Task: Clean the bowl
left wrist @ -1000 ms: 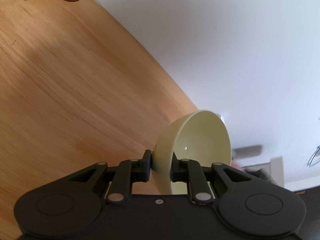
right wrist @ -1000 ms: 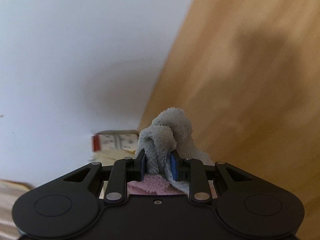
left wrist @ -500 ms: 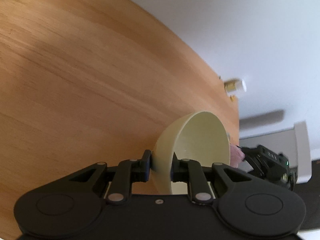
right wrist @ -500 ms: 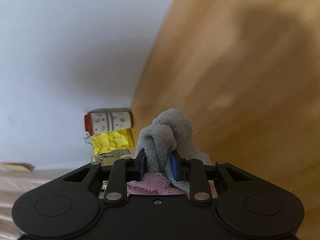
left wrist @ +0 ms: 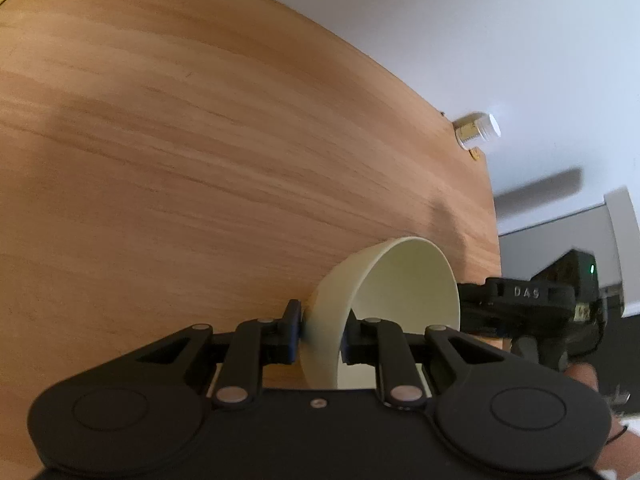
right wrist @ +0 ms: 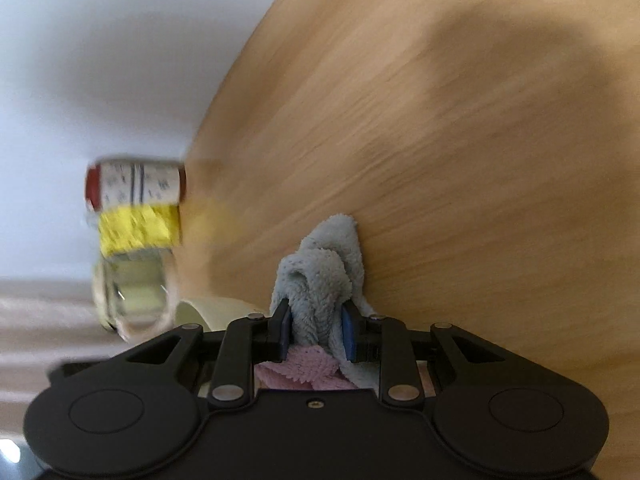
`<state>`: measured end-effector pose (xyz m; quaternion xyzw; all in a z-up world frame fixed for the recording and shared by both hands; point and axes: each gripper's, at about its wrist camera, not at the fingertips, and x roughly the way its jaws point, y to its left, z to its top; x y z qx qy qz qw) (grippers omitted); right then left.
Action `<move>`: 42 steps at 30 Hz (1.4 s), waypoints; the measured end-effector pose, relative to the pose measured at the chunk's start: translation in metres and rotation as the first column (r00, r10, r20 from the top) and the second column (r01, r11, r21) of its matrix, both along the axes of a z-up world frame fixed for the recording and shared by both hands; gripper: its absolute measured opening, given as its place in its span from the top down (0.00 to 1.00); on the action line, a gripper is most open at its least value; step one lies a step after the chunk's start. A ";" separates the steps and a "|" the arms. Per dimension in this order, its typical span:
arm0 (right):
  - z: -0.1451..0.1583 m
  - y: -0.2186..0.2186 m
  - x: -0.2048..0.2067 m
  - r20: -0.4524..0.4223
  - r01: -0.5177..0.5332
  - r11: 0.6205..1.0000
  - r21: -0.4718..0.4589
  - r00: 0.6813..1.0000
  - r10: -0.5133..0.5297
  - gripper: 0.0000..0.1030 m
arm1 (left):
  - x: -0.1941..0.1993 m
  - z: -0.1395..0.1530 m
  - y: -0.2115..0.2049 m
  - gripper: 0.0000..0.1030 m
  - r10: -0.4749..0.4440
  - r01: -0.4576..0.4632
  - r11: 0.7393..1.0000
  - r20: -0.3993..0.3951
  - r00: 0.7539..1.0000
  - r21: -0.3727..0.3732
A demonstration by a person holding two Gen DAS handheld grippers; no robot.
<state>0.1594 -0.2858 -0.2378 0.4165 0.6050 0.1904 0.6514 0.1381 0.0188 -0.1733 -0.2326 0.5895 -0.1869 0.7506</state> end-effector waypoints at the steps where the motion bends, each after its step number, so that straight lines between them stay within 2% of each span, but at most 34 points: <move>1: 0.001 0.001 0.002 -0.001 -0.014 1.000 -0.006 1.000 0.014 0.72 | 0.000 0.000 -0.001 0.84 -0.020 0.020 1.000 0.010 1.000 0.010; 4: 0.006 -0.003 0.007 0.009 -0.025 1.000 -0.005 1.000 0.025 0.72 | 0.000 -0.001 -0.006 0.84 -0.059 0.058 0.997 0.025 0.998 0.050; 6: 0.013 -0.005 0.013 0.022 -0.013 1.000 0.012 1.000 0.012 0.72 | -0.001 -0.001 -0.008 0.83 -0.075 0.074 0.996 0.033 0.997 0.043; 9: 0.024 -0.007 0.024 0.046 -0.008 1.000 0.026 0.999 0.006 0.72 | -0.001 0.005 -0.013 0.83 -0.126 0.122 0.990 0.061 0.990 0.072; 14: 0.039 0.003 0.047 0.082 -0.072 0.997 0.020 0.994 0.070 0.72 | 0.000 0.014 -0.025 0.83 -0.214 0.200 0.971 0.110 0.971 0.128; 18: 0.049 0.027 0.069 0.079 -0.180 0.983 0.014 0.981 0.179 0.71 | 0.000 0.020 -0.037 0.84 -0.291 0.262 0.947 0.149 0.945 0.186; 21: 0.055 0.052 0.083 0.061 -0.321 0.947 -0.024 0.945 0.322 0.69 | -0.002 0.025 -0.045 0.85 -0.350 0.307 0.922 0.171 0.921 0.238; 23: 0.060 0.073 0.089 0.048 -0.439 0.893 -0.096 0.894 0.445 0.69 | -0.004 0.027 -0.048 0.86 -0.379 0.328 0.908 0.173 0.909 0.261; 26: 0.061 0.098 0.093 0.000 -0.564 0.814 -0.139 0.822 0.569 0.69 | -0.009 0.030 -0.056 0.88 -0.428 0.361 0.878 0.181 0.885 0.314; 28: 0.061 0.118 0.096 -0.034 -0.653 0.737 -0.174 0.752 0.658 0.69 | -0.012 0.032 -0.058 0.89 -0.450 0.379 0.866 0.178 0.875 0.326; 30: 0.062 0.131 0.097 -0.067 -0.707 0.678 -0.204 0.701 0.710 0.69 | -0.014 0.032 -0.057 0.89 -0.459 0.387 0.860 0.174 0.871 0.334; 32: 0.063 0.140 0.098 -0.096 -0.731 0.650 -0.207 0.677 0.730 0.69 | -0.015 0.031 -0.055 0.89 -0.466 0.390 0.856 0.180 0.866 0.340; 33: 0.064 0.141 0.098 -0.098 -0.733 0.647 -0.207 0.674 0.732 0.69 | -0.016 0.031 -0.053 0.89 -0.466 0.389 0.856 0.181 0.866 0.341; 35: 0.062 0.138 0.097 -0.099 -0.722 0.666 -0.189 0.688 0.719 0.69 | -0.017 0.032 -0.052 0.89 -0.467 0.387 0.855 0.189 0.864 0.347; 37: 0.059 0.126 0.094 -0.095 -0.690 0.706 -0.162 0.723 0.684 0.69 | -0.021 0.032 -0.051 0.89 -0.474 0.384 0.849 0.201 0.857 0.362; 42: 0.051 0.095 0.086 -0.092 -0.587 0.805 -0.089 0.809 0.580 0.68 | -0.022 0.032 -0.048 0.89 -0.463 0.375 0.852 0.191 0.865 0.364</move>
